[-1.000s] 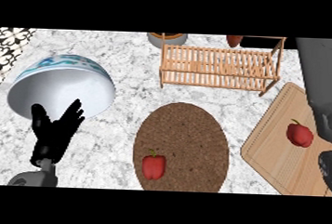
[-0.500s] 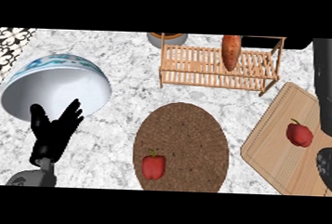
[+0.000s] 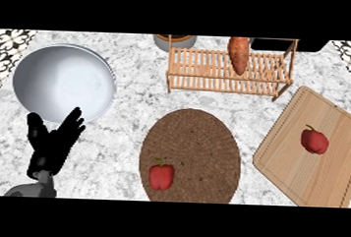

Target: Pick the sweet potato from the placemat and place it in the tiered shelf

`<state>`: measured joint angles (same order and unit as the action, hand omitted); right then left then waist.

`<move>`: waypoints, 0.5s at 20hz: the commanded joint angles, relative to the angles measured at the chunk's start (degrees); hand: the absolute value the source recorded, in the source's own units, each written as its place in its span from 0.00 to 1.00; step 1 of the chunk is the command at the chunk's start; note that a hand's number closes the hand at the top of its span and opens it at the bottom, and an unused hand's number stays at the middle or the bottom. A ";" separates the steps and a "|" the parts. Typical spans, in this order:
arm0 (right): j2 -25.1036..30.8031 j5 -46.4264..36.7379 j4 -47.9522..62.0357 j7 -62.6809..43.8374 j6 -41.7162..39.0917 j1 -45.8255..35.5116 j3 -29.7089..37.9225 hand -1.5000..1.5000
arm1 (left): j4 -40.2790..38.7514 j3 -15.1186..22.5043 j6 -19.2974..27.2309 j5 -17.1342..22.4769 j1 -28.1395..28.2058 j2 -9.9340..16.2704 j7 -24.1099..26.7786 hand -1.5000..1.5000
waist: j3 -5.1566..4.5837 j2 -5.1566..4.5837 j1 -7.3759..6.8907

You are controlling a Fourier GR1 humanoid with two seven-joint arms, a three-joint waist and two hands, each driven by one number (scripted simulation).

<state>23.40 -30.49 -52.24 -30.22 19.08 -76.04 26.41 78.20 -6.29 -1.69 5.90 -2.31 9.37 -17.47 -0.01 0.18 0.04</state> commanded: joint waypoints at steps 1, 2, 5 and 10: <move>3.62 0.24 -1.43 -2.86 3.81 1.66 2.83 0.00 | 0.47 -0.20 0.90 -0.48 -0.12 -0.04 -0.43 0.50 | 0.01 -0.09 -0.05; 6.49 2.67 -4.16 -1.79 0.47 4.39 4.62 0.00 | 1.52 -0.18 0.67 0.29 -0.25 -0.05 -2.35 0.50 | 0.05 0.10 0.55; 10.42 8.66 -5.58 -0.71 -4.37 8.13 9.03 0.00 | 1.17 -0.02 0.29 -0.02 0.37 0.04 -1.65 0.50 | 0.07 -0.02 0.45; 15.01 16.02 -7.16 3.20 -12.11 13.87 12.23 0.00 | 1.32 0.37 -0.40 -0.24 2.27 -0.68 0.98 0.50 | 0.06 -0.18 -0.11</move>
<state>34.27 -20.13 -60.22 -31.82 11.39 -66.07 34.68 78.76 -6.16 -1.21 5.35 -1.31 8.78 -17.00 0.03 0.22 0.42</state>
